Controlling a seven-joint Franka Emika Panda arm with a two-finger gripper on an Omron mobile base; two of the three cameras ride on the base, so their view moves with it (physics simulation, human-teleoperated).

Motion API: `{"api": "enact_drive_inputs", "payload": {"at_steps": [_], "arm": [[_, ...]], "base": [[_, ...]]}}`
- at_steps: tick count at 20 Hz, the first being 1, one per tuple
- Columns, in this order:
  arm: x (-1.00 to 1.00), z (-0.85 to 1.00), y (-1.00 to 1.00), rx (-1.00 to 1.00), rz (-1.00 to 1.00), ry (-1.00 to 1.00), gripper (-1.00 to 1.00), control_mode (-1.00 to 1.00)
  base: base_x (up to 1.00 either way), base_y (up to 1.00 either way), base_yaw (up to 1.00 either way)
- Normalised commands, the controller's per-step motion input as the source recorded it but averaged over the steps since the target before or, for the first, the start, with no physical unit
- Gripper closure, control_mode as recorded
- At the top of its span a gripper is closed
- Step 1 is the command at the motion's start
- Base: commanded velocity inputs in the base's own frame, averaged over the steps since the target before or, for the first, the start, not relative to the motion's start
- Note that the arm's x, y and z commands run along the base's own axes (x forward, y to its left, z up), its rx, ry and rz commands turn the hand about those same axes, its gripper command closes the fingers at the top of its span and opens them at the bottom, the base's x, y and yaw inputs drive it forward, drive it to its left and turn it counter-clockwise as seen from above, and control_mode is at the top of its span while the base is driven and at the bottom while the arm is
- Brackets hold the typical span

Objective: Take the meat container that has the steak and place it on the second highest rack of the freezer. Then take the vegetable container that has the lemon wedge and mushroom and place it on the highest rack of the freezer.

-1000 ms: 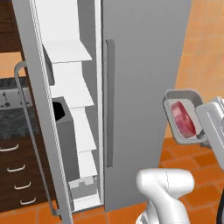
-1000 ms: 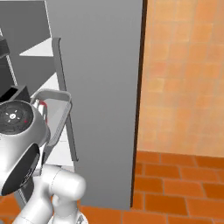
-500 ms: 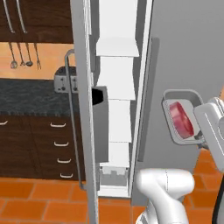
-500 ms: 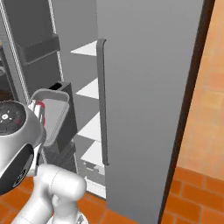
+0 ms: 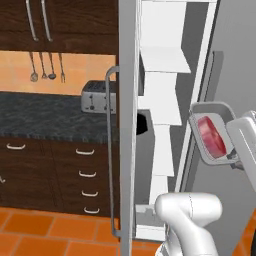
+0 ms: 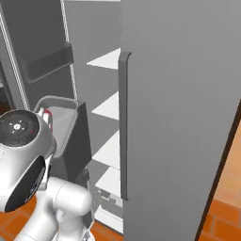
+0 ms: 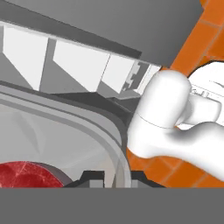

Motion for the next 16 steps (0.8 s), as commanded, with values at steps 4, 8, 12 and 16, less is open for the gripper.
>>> {"api": "enact_drive_inputs", "payload": {"at_steps": [4,8,12,16], "arm": [[0.0,0.0,0.0,0.0,0.0,0.0,1.0,1.0],[0.0,0.0,0.0,0.0,0.0,0.0,1.0,1.0],[0.02,0.01,-0.08,0.02,0.06,0.0,1.0,-1.0],[0.04,0.02,-0.23,0.01,-0.06,0.0,1.0,-1.0]], "base": [[0.46,-0.06,0.09],[0.3,-0.13,0.2],[0.11,-0.2,0.21],[0.0,0.0,0.0]]}}
